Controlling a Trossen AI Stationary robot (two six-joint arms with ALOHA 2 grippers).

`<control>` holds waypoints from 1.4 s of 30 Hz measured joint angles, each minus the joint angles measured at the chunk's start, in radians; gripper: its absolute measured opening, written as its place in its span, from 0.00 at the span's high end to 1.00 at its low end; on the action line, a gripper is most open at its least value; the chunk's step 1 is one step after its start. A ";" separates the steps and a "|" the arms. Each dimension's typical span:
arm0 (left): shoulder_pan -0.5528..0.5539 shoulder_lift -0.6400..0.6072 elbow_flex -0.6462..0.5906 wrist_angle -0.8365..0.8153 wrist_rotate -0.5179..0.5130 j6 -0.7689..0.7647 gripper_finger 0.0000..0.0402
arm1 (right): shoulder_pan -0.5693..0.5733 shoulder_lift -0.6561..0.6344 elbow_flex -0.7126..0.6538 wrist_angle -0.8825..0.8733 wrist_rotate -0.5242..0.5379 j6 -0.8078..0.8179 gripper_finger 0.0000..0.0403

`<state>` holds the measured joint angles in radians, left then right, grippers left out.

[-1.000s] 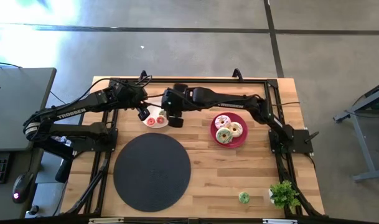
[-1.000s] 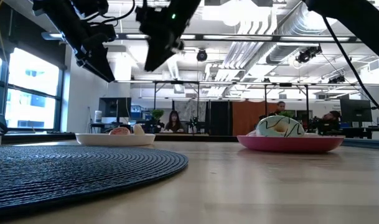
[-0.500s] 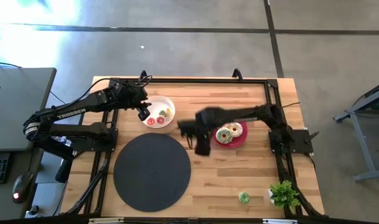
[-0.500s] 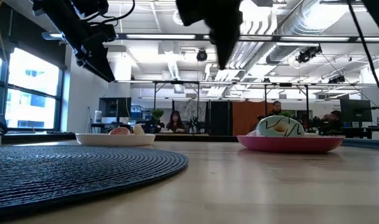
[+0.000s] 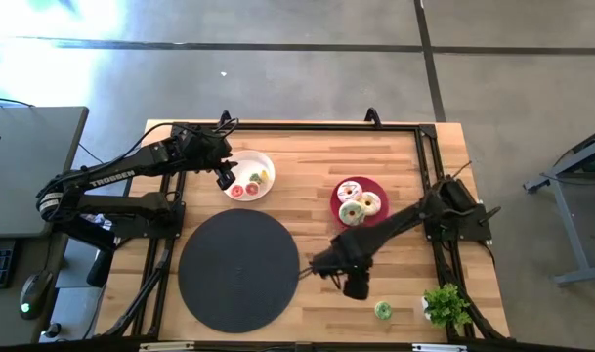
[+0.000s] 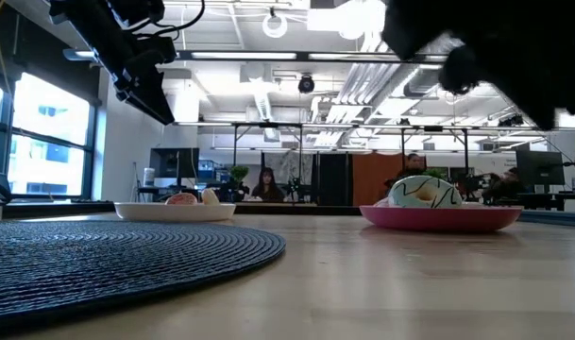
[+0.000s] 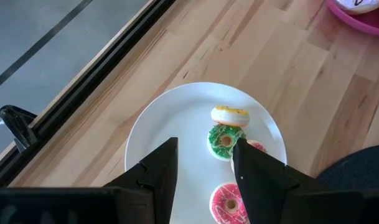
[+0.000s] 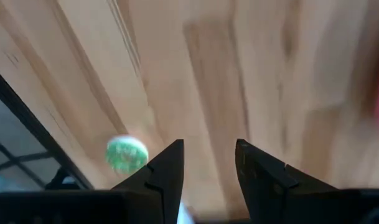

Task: Pick & Place donuts
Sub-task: Put the small green donut on the white plate

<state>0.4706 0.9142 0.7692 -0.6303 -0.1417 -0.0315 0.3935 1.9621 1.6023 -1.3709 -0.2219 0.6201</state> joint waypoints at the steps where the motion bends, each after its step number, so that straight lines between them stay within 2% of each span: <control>1: 0.000 0.000 0.000 0.000 0.000 0.000 0.63 | 0.011 -0.009 -0.027 0.011 -0.014 0.025 0.67; 13: 0.000 0.000 0.000 0.000 0.000 0.000 0.63 | 0.122 -0.061 -0.256 0.153 -0.167 0.294 0.67; 19: 0.000 0.000 0.000 0.000 0.000 0.000 0.63 | 0.206 -0.061 -0.327 0.337 -0.191 0.404 0.67; 25: 0.000 0.000 0.000 0.000 -0.001 0.000 0.63 | 0.262 -0.061 -0.340 0.427 -0.175 0.513 0.67; 34: 0.000 0.000 0.000 0.000 -0.001 0.000 0.63 | 0.348 -0.061 -0.342 0.457 -0.023 0.605 0.67; 42: 0.000 0.000 0.000 0.000 -0.001 0.000 0.63 | 0.386 -0.061 -0.342 0.461 0.027 0.610 0.67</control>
<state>0.4706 0.9139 0.7692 -0.6304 -0.1425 -0.0315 0.7799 1.9013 1.2606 -0.9100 -0.1949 1.2297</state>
